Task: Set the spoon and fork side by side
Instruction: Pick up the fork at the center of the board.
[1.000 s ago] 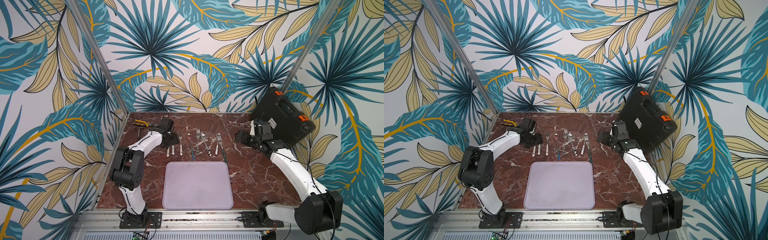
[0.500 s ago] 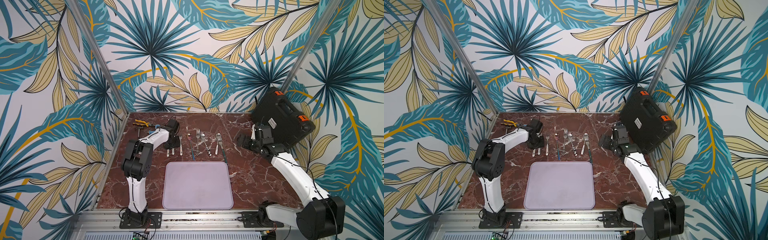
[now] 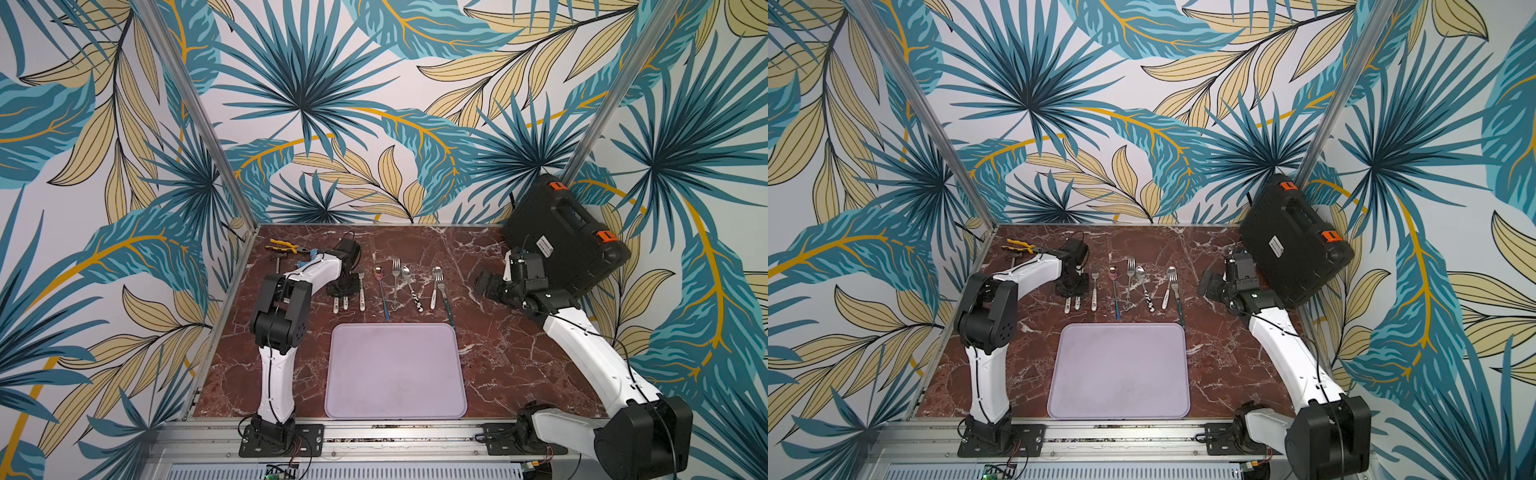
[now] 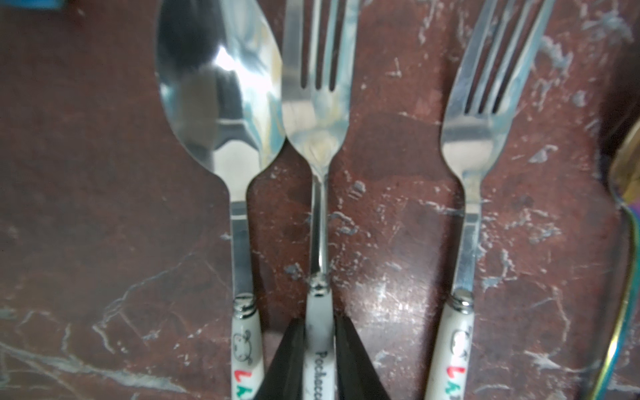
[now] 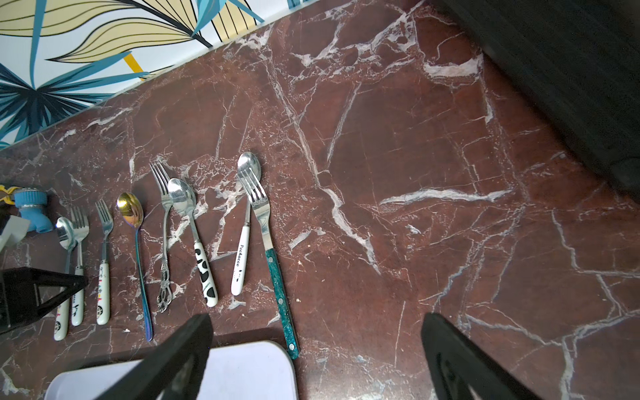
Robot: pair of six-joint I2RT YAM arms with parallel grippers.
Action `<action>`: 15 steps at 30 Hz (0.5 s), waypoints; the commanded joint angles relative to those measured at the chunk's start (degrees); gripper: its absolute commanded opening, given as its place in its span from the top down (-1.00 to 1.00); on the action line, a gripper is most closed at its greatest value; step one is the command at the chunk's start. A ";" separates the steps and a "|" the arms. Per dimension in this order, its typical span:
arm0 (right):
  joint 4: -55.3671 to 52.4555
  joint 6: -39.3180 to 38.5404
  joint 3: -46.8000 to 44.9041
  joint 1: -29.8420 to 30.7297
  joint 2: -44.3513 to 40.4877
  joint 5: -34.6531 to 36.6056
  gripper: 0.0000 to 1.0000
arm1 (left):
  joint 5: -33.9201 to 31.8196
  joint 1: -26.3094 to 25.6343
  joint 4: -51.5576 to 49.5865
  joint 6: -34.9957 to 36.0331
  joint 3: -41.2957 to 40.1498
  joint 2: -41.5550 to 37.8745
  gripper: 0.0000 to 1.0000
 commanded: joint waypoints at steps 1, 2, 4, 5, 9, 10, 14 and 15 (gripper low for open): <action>-0.22 -0.59 -1.55 0.12 -1.40 0.70 -0.99 | -0.07 -0.26 -2.02 1.18 2.14 1.59 0.76; -0.16 -0.60 -1.60 0.05 -1.53 0.72 -0.99 | 0.08 -0.27 -2.12 1.27 2.28 1.54 0.80; -0.12 -0.51 -1.73 0.06 -1.71 0.67 -0.99 | -0.26 -0.39 -2.59 1.62 2.79 1.51 0.91; -0.04 -0.44 -1.73 0.05 -1.79 0.66 -0.99 | -0.32 -0.44 -2.75 1.80 2.91 1.41 0.96; 0.02 -0.23 -1.91 0.06 -1.80 0.35 -0.99 | 0.73 -0.81 -2.42 2.92 3.01 -0.38 1.00; 0.01 -0.12 -1.93 0.04 -1.80 0.44 -0.99 | 1.06 -1.04 -2.32 3.13 2.96 -0.89 1.00; 0.11 -0.08 -1.91 0.05 -1.88 0.38 -0.99 | 2.22 -1.24 -2.42 3.81 3.00 -3.20 1.00; 0.05 -0.07 -1.91 0.06 -1.89 0.39 -0.99 | 2.55 -1.19 -2.70 3.86 2.92 -3.79 1.00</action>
